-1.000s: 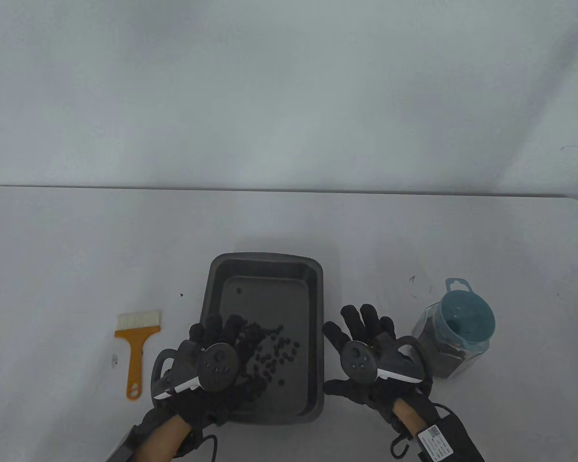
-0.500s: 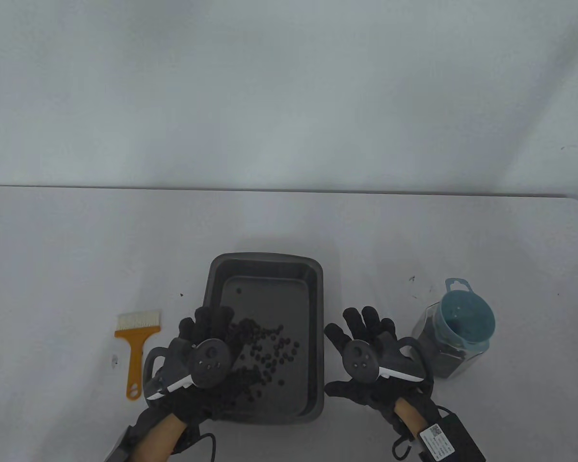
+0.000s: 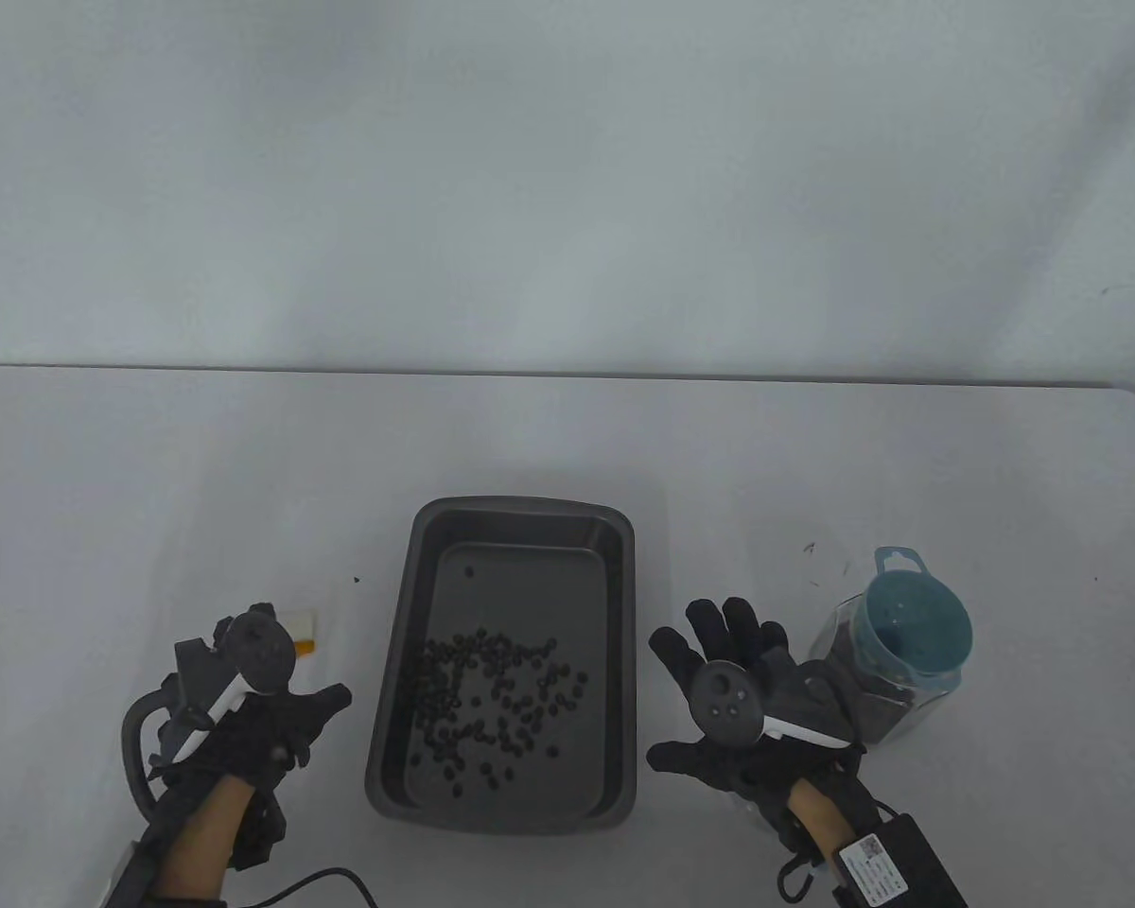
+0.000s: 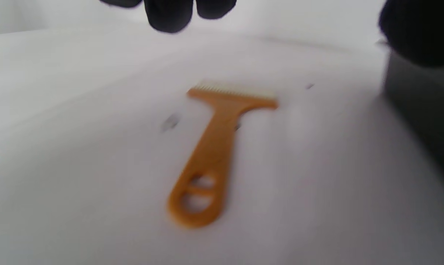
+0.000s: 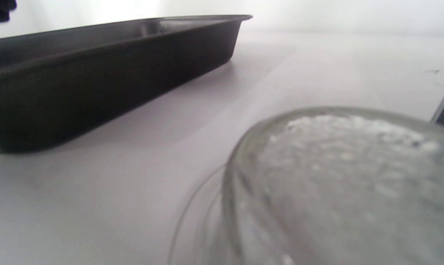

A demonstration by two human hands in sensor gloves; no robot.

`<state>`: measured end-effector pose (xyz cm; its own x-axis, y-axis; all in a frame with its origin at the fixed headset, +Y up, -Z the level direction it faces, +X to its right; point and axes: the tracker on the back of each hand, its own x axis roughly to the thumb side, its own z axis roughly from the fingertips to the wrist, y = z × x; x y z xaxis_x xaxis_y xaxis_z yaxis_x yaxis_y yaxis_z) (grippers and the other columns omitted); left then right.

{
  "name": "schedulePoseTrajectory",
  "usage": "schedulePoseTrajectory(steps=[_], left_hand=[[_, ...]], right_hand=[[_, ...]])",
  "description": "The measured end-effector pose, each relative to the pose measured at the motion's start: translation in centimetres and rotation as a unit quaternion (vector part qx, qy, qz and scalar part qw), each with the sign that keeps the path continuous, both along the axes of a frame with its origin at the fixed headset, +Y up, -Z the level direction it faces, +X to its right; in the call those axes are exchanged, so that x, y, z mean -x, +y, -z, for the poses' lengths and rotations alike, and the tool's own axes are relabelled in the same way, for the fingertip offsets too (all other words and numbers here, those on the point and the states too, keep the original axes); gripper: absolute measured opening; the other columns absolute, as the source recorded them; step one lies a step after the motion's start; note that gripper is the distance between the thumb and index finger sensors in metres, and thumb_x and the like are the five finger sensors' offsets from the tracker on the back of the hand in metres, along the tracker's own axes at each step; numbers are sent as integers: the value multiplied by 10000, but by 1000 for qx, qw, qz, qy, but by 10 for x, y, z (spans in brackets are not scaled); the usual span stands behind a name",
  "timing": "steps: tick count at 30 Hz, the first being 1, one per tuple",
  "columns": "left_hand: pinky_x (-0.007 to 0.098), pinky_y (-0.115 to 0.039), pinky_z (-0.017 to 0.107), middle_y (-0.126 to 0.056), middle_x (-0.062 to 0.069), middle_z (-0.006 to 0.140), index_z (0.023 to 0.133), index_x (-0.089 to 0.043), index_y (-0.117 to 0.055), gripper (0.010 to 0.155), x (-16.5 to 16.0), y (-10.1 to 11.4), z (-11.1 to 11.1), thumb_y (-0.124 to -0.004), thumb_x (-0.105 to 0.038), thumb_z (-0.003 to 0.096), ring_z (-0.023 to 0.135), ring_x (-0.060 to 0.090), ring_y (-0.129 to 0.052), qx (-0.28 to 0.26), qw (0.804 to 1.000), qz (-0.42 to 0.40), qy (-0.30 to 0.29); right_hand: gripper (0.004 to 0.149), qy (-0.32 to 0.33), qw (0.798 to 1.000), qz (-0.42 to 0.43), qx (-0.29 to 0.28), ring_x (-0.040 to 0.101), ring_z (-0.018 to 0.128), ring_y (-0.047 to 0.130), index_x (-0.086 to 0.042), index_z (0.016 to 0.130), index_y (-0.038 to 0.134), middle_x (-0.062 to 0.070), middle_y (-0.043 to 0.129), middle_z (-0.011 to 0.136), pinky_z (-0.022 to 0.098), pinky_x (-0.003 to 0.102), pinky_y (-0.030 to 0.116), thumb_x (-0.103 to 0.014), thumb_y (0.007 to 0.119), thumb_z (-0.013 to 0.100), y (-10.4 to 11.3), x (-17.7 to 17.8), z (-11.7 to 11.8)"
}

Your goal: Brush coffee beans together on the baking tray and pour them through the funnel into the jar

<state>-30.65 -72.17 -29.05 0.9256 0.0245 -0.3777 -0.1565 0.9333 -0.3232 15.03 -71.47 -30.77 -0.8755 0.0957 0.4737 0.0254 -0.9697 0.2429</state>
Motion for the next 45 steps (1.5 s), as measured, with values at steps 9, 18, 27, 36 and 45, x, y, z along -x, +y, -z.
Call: schedulePoseTrajectory(steps=[9,18,27,36,45], left_hand=[[527,-710,676,-655,68,1054,1066,-194,-475,971,8,-36,9,-840,-712,331,862,234,-855,99,994,30,38],[470,-829,552,-858,35,803,904,-205,-714,676,19,-38,16,-910,-521,340,570,149,-1015,24,996,28,76],[493,-774,549,-812,6,723,841,-272,-718,666,33,-48,21,-929,-575,286,506,156,-912,24,991,-21,129],[517,-739,587,-839,-5,710,780,-296,-788,528,41,-45,18,-881,-574,340,524,184,-904,8,988,-83,127],[459,-828,542,-987,-38,628,870,-319,-744,442,36,-2,16,-718,-469,455,447,128,-1075,-88,981,-148,89]], right_hand=[[998,-2,1000,13,8,557,981,34,-355,948,-49,205,-13,1086,658,734,177,-769,603,315,-1,-3,1],[996,-1,1000,16,22,558,983,42,-357,950,-45,209,2,1091,659,733,179,-769,603,315,-2,-5,2],[997,-3,999,23,37,559,984,48,-354,955,-38,209,13,1095,659,732,182,-766,607,316,-5,-6,3],[991,-2,999,25,44,560,985,54,-353,956,-36,210,21,1097,659,732,183,-760,607,320,-5,-5,4],[989,-5,999,33,39,560,986,59,-356,956,-33,210,28,1099,659,732,183,-756,611,321,-2,-8,6]])
